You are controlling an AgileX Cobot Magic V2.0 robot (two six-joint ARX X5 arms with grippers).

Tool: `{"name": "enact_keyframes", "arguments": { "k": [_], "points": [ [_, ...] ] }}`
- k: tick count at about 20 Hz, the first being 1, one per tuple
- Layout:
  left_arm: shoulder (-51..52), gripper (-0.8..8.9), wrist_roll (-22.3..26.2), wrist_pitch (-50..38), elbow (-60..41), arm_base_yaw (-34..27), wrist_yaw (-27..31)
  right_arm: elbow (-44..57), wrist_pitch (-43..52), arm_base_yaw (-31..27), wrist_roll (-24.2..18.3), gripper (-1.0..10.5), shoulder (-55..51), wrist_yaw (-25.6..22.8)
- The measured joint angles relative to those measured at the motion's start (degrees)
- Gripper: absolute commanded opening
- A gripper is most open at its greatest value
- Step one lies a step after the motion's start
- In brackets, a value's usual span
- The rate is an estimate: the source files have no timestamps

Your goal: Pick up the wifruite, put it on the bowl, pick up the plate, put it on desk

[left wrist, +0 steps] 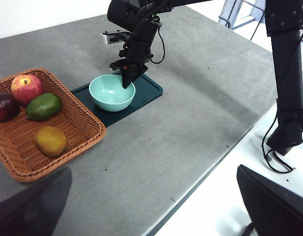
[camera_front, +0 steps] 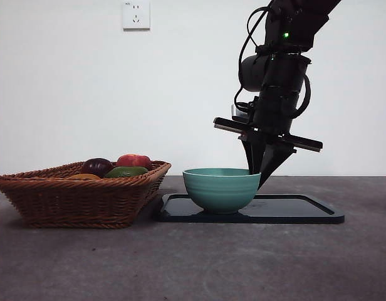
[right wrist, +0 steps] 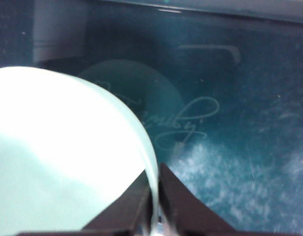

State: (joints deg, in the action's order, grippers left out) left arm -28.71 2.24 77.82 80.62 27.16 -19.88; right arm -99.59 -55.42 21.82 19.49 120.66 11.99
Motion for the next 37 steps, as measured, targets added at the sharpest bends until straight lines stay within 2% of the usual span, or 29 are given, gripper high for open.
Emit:
{"name": "enact_keyframes", "arguments": {
  "k": [3,6,9,12,14,17,21,29,35,36,37],
  "points": [
    [0.00,6.26,0.00,0.00,0.00,0.00,0.00,-1.75,-4.31,-0.15,-2.43,0.1,-1.22,-0.11],
    [0.00,6.26,-0.20,0.00,0.00,0.00,0.00,-2.16,-10.12,-0.09,-5.27,0.1,-7.02,-0.22],
    [0.00,6.25,-0.20,0.26,0.00,0.00,0.00,-1.38,-13.09,2.10,-7.17,0.1,-10.49,-0.39],
    [0.00,6.26,-0.20,0.35,0.00,0.00,-0.02,5.20,-12.33,6.05,-8.46,0.1,-17.38,-1.05],
    [0.00,6.26,-0.20,0.39,0.00,0.00,-0.02,13.11,-8.68,8.00,-8.81,0.1,-22.45,-1.62],
    [0.00,6.25,-0.20,0.37,0.00,0.00,-0.02,25.75,-4.22,9.79,-8.79,0.1,-29.77,-1.29],
    [0.00,6.26,-0.20,0.37,0.00,0.00,0.00,35.10,-0.04,11.63,-8.52,0.1,-34.16,-1.70],
    [0.00,6.26,-0.20,0.48,0.00,0.00,-0.02,44.48,12.33,15.34,-2.75,0.1,-34.10,-3.23],
    [0.00,6.26,-0.20,0.74,0.00,0.00,0.00,45.53,13.53,15.52,-1.20,0.1,-34.03,-4.35],
    [0.00,6.26,-0.20,0.94,0.00,0.00,0.00,45.53,13.53,15.52,-1.18,0.8,-34.03,-4.35],
    [0.00,6.26,-0.20,1.05,0.00,0.00,0.00,45.53,13.55,15.52,-1.20,2.0,-34.03,-4.52]
  ]
}}
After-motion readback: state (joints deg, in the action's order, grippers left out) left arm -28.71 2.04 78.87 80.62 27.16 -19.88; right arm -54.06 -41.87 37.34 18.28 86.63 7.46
